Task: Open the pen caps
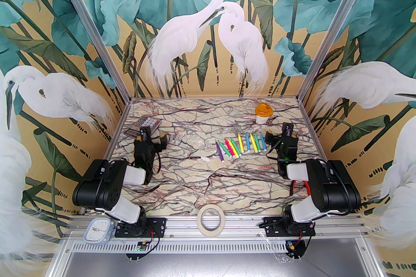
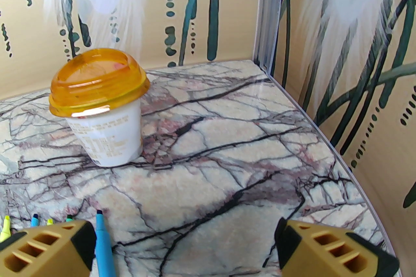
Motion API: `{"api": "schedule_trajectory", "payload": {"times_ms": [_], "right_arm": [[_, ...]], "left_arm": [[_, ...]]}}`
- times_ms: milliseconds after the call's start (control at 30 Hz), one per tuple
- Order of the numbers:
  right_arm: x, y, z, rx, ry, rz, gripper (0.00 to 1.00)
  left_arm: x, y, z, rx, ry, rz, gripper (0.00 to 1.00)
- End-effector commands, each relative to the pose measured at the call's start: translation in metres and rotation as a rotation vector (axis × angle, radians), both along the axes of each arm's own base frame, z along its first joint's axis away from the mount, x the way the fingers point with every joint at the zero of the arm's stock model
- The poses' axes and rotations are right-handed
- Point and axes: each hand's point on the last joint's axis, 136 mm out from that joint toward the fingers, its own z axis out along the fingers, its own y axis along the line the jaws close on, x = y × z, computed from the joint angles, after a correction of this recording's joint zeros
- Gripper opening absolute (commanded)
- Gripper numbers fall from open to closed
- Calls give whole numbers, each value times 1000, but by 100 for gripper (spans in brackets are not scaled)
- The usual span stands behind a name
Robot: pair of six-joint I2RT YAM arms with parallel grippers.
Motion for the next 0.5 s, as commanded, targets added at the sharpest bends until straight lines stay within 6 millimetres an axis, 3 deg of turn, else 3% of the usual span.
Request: {"api": "schedule_trajectory", "payload": {"times_ms": [0, 467], "right_arm": [[2, 4, 7, -7, -27, 16, 99], [4, 9, 6, -8, -20, 52, 99]], "left_arm": [[0, 2, -3, -45, 24, -18, 100], [0, 2, -3, -44, 25, -19, 99]]}}
